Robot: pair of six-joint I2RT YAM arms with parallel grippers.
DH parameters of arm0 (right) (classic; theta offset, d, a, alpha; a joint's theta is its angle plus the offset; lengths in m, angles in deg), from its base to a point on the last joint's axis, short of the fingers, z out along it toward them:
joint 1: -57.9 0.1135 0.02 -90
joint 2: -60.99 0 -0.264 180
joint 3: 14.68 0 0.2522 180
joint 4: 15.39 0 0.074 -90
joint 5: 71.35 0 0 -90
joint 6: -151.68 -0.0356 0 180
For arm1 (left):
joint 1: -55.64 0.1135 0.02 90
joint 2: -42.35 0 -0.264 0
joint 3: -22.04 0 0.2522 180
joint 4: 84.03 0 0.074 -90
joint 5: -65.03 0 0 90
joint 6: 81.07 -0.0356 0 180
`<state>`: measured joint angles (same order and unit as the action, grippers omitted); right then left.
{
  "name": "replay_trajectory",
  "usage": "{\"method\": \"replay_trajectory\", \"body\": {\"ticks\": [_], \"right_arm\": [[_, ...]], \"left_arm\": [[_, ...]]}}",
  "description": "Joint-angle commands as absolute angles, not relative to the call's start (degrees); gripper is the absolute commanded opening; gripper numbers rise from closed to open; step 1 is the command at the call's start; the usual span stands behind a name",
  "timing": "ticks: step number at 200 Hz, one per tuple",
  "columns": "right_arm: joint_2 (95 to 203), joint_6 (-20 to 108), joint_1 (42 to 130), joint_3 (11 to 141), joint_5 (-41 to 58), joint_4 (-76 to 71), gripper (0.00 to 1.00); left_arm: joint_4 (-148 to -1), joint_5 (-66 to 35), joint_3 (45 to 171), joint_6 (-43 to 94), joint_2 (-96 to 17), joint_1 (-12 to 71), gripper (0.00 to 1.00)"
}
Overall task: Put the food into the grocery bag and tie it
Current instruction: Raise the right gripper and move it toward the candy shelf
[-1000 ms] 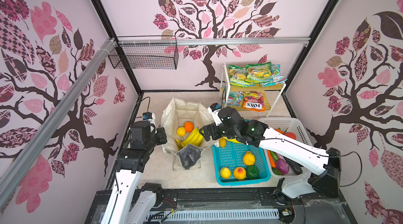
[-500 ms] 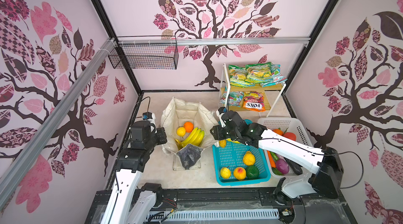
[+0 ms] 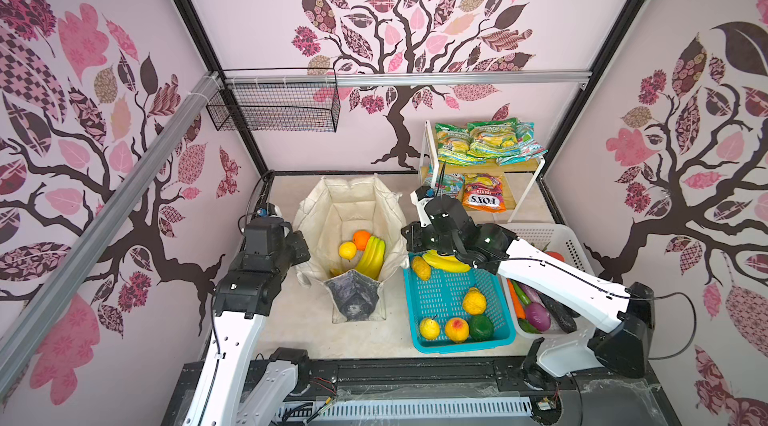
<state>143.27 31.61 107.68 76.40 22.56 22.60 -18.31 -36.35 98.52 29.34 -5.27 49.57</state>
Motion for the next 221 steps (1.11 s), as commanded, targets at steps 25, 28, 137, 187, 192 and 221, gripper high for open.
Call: {"method": "replay_trajectory", "body": {"ticks": [25, 28, 137, 187, 192, 221], "right_arm": [[141.9, 33.4, 107.3, 80.5, 25.4, 30.7, 0.00], [142.0, 33.4, 107.4, 80.8, 25.5, 31.1, 0.00], [148.1, 34.0, 107.3, 82.5, 19.0, 26.4, 0.00], [146.6, 36.3, 107.3, 83.5, 18.3, 24.2, 0.76], [145.9, 36.3, 107.3, 84.3, 18.9, 24.8, 0.96], [143.6, 40.4, 107.3, 90.8, 22.7, 29.8, 1.00]], "left_arm": [[-16.2, -49.3, 104.9, 30.3, -5.9, 49.8, 0.00], [-16.1, -49.0, 104.9, 30.2, -6.1, 49.8, 0.00], [-26.6, -30.1, 91.2, 27.7, -7.4, 49.8, 0.00], [-26.8, -28.0, 90.2, 28.2, -7.4, 49.8, 0.00], [-26.6, -28.2, 90.1, 27.9, -7.3, 49.8, 0.00], [-25.7, -29.3, 90.2, 27.4, -7.7, 49.8, 0.00]]}}
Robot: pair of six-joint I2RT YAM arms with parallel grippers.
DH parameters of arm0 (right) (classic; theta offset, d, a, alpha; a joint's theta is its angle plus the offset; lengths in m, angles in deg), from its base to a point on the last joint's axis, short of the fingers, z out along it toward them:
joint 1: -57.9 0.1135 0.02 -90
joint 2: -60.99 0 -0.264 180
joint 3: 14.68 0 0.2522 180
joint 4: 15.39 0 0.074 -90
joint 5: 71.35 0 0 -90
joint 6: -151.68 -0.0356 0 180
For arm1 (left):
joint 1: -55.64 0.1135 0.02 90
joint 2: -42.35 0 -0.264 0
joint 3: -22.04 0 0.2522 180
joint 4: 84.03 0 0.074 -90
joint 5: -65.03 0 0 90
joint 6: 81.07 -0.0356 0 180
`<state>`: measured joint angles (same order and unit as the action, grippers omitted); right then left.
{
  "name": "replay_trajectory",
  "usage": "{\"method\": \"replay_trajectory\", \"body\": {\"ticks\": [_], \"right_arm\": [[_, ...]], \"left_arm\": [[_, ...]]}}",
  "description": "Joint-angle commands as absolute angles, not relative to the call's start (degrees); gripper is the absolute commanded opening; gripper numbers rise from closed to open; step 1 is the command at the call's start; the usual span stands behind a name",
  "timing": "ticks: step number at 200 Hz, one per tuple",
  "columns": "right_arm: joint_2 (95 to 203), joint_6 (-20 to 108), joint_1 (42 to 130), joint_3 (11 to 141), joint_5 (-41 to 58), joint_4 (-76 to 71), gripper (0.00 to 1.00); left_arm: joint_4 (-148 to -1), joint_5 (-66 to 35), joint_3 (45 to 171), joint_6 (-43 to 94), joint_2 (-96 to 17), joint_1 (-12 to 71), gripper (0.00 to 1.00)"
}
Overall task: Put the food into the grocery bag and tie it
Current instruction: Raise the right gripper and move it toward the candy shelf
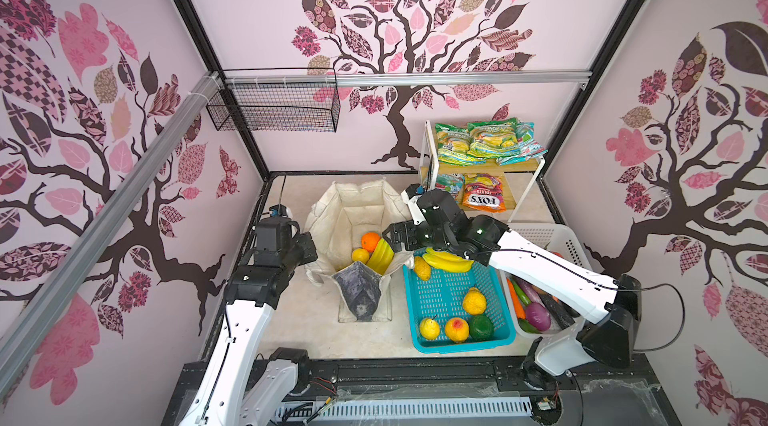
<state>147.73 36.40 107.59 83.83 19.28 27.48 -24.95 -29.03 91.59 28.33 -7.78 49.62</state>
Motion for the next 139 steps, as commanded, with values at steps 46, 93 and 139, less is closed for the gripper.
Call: {"method": "replay_trajectory", "body": {"ticks": [46, 93, 139], "right_arm": [[141.5, 46.2, 107.2, 97.1, 26.8, 35.2, 1.00], [138.1, 47.6, 102.3, 101.5, 29.0, 37.5, 1.00], [134.0, 46.7, 91.6, 104.0, 27.5, 37.7, 1.00]], "left_arm": [[-25.5, -29.8, 90.2, 27.5, -5.8, 49.8, 0.00], [-25.4, -30.0, 90.1, 27.0, -4.9, 49.8, 0.00], [-25.4, -29.6, 89.9, 26.8, -4.5, 49.8, 0.00]]}}
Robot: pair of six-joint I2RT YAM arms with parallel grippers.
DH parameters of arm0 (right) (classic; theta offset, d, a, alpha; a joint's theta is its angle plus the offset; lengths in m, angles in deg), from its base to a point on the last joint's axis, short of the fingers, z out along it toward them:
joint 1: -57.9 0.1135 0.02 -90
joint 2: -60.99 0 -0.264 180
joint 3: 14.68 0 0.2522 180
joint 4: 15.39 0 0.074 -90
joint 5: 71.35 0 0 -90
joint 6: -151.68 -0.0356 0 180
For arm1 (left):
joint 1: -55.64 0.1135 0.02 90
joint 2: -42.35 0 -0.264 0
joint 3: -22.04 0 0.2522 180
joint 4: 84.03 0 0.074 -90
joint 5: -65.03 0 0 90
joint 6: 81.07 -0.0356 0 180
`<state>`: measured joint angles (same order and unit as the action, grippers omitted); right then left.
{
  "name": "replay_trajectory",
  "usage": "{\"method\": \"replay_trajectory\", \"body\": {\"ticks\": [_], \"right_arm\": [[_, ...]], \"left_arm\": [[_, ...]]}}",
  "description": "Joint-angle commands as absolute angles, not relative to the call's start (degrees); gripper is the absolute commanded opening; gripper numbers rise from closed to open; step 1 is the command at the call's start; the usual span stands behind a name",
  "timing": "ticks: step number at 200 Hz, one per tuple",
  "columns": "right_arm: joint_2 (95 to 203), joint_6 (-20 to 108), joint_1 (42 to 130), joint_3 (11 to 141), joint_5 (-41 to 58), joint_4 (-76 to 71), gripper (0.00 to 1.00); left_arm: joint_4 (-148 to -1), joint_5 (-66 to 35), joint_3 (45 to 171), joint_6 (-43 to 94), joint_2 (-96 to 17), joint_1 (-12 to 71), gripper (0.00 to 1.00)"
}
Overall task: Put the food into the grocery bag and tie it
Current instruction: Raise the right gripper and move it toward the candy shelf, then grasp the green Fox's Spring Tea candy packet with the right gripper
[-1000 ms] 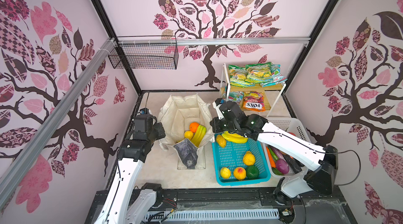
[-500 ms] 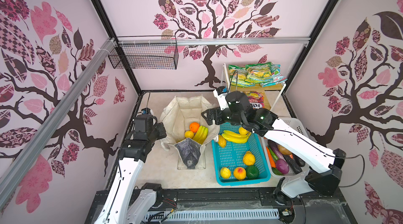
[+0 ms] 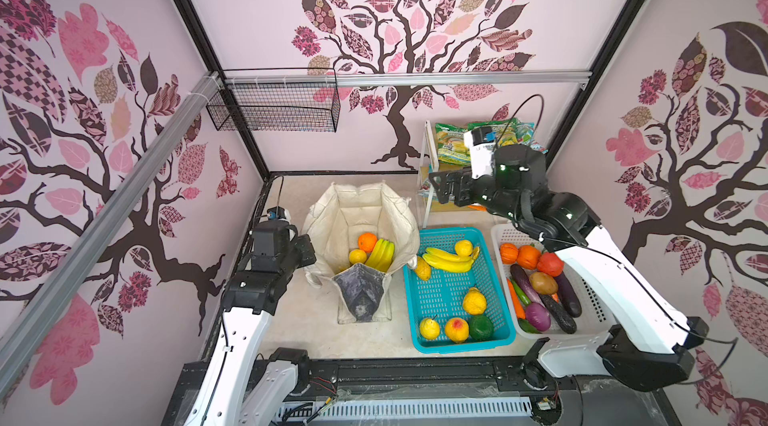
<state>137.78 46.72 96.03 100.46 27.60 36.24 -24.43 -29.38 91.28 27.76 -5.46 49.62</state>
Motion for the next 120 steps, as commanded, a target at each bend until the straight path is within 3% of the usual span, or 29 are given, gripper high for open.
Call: {"method": "replay_trajectory", "body": {"ticks": [1, 39, 76, 91, 120], "right_arm": [[133.9, 46.7, 91.1, 104.1, 27.3, 37.7, 1.00], [136.0, 41.6, 72.4, 108.2, 14.1, 41.0, 1.00], [139.8, 41.0, 64.9, 108.3, 11.9, 41.6, 1.00], [140.7, 39.2, 61.3, 107.6, 10.9, 40.9, 0.95], [141.7, 38.0, 60.4, 106.1, 9.1, 37.6, 0.92]], "left_arm": [[-25.4, -29.6, 89.9, 26.8, -4.5, 49.8, 0.00], [-25.4, -28.3, 90.0, 26.6, -5.0, 49.8, 0.00], [-25.4, -28.7, 89.9, 26.7, -4.6, 49.8, 0.00], [-25.5, -28.7, 89.9, 26.9, -4.5, 49.8, 0.00], [-25.4, -28.5, 89.9, 26.7, -4.9, 49.8, 0.00]]}}
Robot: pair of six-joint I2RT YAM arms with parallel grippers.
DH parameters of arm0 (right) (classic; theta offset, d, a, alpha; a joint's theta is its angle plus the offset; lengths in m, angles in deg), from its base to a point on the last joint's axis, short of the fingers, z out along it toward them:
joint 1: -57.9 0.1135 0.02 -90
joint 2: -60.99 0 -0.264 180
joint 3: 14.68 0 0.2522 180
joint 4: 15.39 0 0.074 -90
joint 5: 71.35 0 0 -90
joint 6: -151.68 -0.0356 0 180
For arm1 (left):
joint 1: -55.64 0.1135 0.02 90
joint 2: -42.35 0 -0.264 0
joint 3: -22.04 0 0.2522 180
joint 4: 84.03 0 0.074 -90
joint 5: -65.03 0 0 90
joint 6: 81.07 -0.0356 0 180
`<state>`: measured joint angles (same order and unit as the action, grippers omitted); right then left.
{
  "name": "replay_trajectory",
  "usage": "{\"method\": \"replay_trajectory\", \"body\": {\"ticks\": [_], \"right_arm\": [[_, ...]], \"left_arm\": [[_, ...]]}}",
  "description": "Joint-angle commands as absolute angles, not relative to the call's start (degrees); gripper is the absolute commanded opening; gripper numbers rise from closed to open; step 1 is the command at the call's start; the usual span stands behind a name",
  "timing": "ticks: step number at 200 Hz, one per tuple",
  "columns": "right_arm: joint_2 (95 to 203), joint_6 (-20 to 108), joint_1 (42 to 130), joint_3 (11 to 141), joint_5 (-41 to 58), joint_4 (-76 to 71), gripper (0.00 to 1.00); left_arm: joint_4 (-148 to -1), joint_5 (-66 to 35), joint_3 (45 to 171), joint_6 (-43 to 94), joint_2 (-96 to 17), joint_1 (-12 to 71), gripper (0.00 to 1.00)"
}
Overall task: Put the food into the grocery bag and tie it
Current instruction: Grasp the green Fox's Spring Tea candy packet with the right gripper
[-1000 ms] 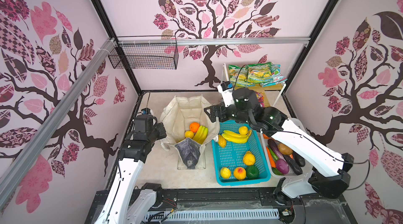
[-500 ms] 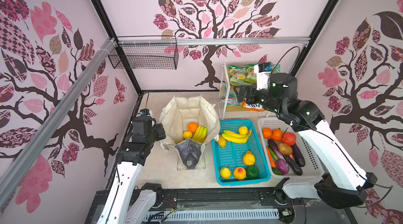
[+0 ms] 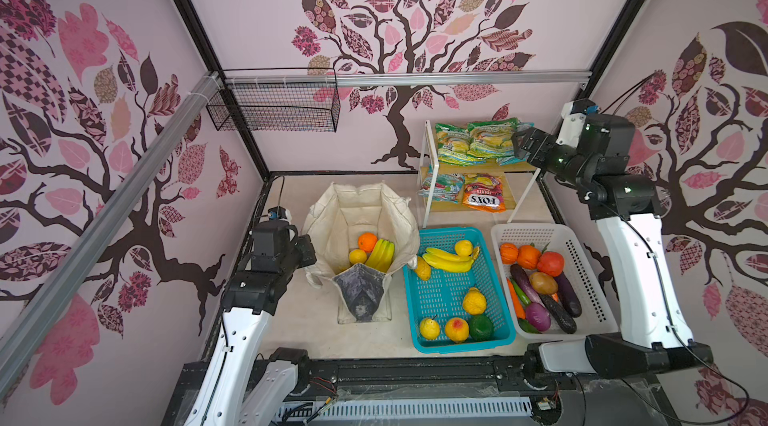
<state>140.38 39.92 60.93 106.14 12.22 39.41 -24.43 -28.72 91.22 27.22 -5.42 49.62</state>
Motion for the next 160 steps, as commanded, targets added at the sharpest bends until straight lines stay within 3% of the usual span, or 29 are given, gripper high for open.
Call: {"method": "replay_trajectory", "body": {"ticks": [1, 46, 93, 121, 160], "right_arm": [[141.8, 37.9, 60.4, 106.1, 9.0, 37.6, 0.92], [144.4, 37.1, 60.2, 105.8, 10.0, 37.2, 0.73], [145.1, 36.9, 60.3, 102.6, 10.6, 34.4, 0.64], [146.0, 37.0, 60.2, 102.5, 10.0, 33.1, 0.51], [147.6, 36.9, 60.1, 102.3, 10.5, 32.6, 0.46]], "left_arm": [[-25.4, -28.4, 89.9, 26.7, -4.9, 49.8, 0.00], [-25.6, -27.6, 89.9, 26.7, -5.5, 49.8, 0.00], [-25.4, -27.1, 90.0, 26.8, -6.0, 49.8, 0.00], [-25.6, -27.1, 89.9, 26.9, -5.7, 49.8, 0.00], [-25.6, -26.9, 89.9, 26.9, -5.8, 49.8, 0.00]]}}
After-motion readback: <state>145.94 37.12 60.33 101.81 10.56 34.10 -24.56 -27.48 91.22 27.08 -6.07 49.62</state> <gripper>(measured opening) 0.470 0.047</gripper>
